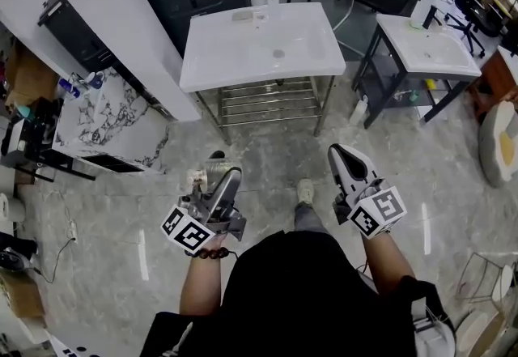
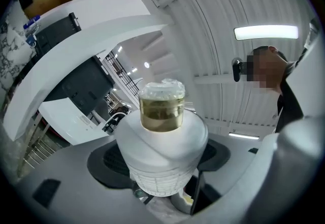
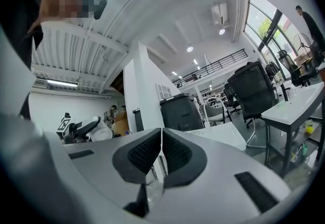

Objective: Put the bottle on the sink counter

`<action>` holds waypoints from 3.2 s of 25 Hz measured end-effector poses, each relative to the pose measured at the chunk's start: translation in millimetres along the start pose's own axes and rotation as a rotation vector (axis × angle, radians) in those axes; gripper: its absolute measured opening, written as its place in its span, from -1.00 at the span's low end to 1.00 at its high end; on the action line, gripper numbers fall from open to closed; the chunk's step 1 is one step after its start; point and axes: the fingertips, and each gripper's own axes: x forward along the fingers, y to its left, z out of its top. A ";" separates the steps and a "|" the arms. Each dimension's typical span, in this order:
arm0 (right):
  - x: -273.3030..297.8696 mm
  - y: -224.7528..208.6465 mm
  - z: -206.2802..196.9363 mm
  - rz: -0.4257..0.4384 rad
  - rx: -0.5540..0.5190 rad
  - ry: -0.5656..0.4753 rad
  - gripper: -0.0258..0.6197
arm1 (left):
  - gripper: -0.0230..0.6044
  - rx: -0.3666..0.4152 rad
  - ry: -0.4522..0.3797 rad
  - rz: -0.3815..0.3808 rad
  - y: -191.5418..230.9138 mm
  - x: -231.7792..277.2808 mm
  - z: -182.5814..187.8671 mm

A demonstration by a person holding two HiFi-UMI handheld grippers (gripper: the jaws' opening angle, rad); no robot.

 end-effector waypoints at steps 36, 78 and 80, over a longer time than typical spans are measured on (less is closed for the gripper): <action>203.2 -288.9 40.4 -0.009 0.139 -0.003 -0.83 | 0.19 -0.041 0.131 0.047 170.2 318.8 -33.7; 363.3 -439.4 7.8 -0.202 0.254 0.156 -0.82 | 0.19 0.001 0.537 -0.006 394.7 590.2 -156.4; 359.3 -442.2 0.5 -0.186 0.296 0.167 -0.83 | 0.19 0.012 0.550 0.004 403.3 604.4 -169.6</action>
